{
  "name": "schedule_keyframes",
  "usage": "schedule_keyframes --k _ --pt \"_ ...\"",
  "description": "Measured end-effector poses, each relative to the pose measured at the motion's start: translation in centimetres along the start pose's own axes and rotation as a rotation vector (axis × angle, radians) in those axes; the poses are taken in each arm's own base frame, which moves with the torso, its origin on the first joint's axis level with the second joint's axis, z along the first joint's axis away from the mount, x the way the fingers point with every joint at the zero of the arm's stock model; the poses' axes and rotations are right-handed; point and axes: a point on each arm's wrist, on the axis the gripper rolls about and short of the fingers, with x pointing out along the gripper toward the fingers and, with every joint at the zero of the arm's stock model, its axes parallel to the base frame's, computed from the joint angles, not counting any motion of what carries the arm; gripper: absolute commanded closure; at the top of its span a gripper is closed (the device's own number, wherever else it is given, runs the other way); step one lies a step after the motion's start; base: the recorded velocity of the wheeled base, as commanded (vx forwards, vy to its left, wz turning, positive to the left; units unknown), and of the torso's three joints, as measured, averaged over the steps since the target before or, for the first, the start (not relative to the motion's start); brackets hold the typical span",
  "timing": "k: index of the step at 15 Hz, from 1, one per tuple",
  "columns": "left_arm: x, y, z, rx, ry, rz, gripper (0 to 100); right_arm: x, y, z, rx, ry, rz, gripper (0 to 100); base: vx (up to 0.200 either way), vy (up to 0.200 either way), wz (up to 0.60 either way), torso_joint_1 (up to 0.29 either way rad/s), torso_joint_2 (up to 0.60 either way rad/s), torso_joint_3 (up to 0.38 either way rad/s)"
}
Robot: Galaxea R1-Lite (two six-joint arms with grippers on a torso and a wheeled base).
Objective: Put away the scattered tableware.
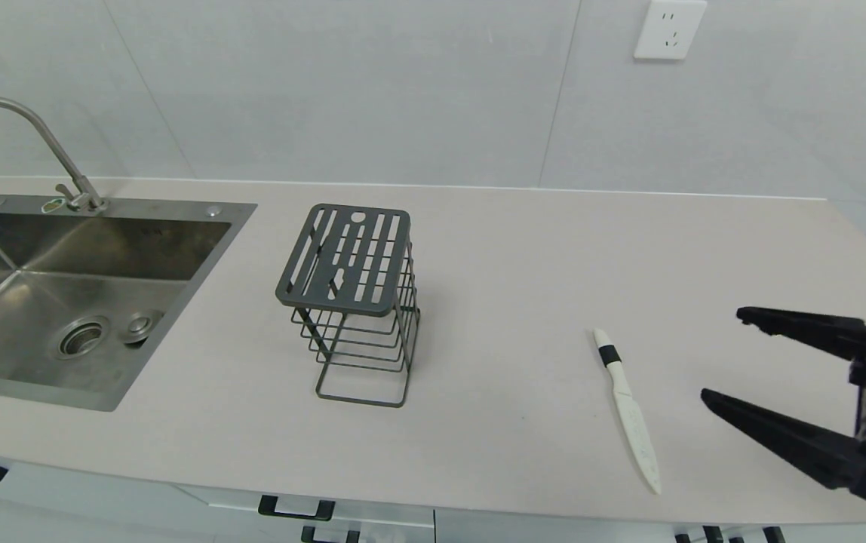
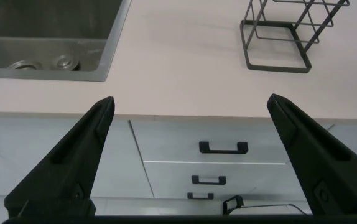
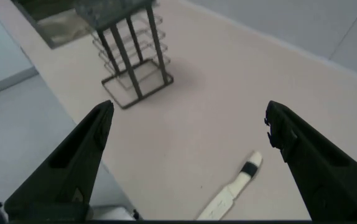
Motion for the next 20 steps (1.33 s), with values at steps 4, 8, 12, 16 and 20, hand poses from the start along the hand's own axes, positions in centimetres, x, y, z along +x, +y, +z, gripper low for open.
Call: schedule_keyframes --k 4,8,12,16,20 --pt "0.0 0.0 0.0 0.0 0.0 0.0 0 2.4 -1.2 -0.9 0.064 0.175 -0.061 0 0.0 0.0 0.0 0.0 0.0 0.0" --pt "0.0 0.0 0.0 0.0 0.0 0.0 0 3.0 -1.6 -1.4 0.126 0.399 -0.134 0 0.0 0.0 0.0 0.0 0.0 0.0" --pt "0.0 0.0 0.0 0.0 0.0 0.0 0 3.4 -1.9 -1.3 0.134 0.462 -0.186 0 0.0 0.0 0.0 0.0 0.0 0.0" --pt "0.0 0.0 0.0 0.0 0.0 0.0 0 4.3 -2.2 -2.6 0.143 0.533 -0.205 0 0.0 0.0 0.0 0.0 0.0 0.0" --pt "0.0 0.0 0.0 0.0 0.0 0.0 0 5.1 -2.3 -3.4 0.142 0.59 -0.23 0 0.0 0.0 0.0 0.0 0.0 0.0"
